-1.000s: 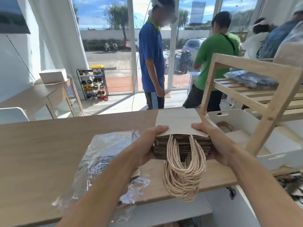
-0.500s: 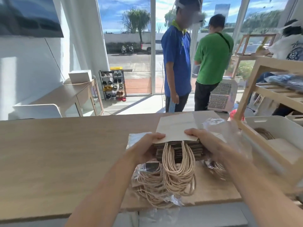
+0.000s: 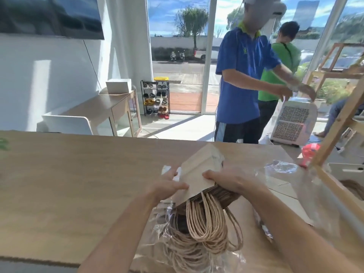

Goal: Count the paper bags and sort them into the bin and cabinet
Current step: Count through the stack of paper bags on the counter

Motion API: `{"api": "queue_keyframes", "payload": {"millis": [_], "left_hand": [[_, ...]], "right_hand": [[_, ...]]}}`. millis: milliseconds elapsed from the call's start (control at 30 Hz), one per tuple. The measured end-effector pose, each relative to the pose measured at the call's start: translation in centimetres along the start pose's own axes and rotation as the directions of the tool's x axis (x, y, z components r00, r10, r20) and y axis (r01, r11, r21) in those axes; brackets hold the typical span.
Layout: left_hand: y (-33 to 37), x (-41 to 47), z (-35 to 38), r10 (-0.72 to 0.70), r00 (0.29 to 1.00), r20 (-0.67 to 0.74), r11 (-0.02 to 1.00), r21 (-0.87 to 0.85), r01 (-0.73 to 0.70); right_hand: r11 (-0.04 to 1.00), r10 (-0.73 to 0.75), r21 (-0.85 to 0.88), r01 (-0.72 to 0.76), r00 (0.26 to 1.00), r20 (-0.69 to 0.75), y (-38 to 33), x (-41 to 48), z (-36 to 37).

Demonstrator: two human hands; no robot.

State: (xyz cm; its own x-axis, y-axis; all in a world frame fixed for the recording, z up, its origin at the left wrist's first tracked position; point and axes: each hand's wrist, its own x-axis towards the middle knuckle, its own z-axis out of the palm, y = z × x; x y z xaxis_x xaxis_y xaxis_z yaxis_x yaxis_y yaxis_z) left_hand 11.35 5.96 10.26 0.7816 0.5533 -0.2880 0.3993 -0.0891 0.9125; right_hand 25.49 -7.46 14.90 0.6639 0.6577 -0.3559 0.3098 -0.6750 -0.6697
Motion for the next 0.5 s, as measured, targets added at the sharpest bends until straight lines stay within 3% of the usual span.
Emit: {"api": "queue_keyframes", "payload": {"millis": [133, 267, 367, 500], "left_hand": [[0.4, -0.4, -0.5, 0.089, 0.993, -0.074, 0.995, 0.046, -0.086], [-0.1, -0.6, -0.5, 0.054, 0.983, -0.174, 0.988, -0.136, -0.079], [0.7, -0.5, -0.5, -0.022, 0.959, -0.283, 0.974, -0.221, -0.042], [1.8, 0.3, -1.4, -0.099, 0.966, -0.237, 0.991, -0.108, 0.075]], "right_hand": [[0.986, -0.165, 0.013, 0.165, 0.982, 0.090, -1.3, 1.1, 0.5], [0.952, -0.247, 0.203, 0.230, 0.967, 0.062, -1.4, 1.6, 1.3], [0.920, -0.280, 0.297, 0.256, 0.959, 0.040, -0.8, 1.9, 1.9], [0.885, -0.308, 0.367, 0.286, 0.951, 0.002, -0.3, 1.9, 3.2]]}}
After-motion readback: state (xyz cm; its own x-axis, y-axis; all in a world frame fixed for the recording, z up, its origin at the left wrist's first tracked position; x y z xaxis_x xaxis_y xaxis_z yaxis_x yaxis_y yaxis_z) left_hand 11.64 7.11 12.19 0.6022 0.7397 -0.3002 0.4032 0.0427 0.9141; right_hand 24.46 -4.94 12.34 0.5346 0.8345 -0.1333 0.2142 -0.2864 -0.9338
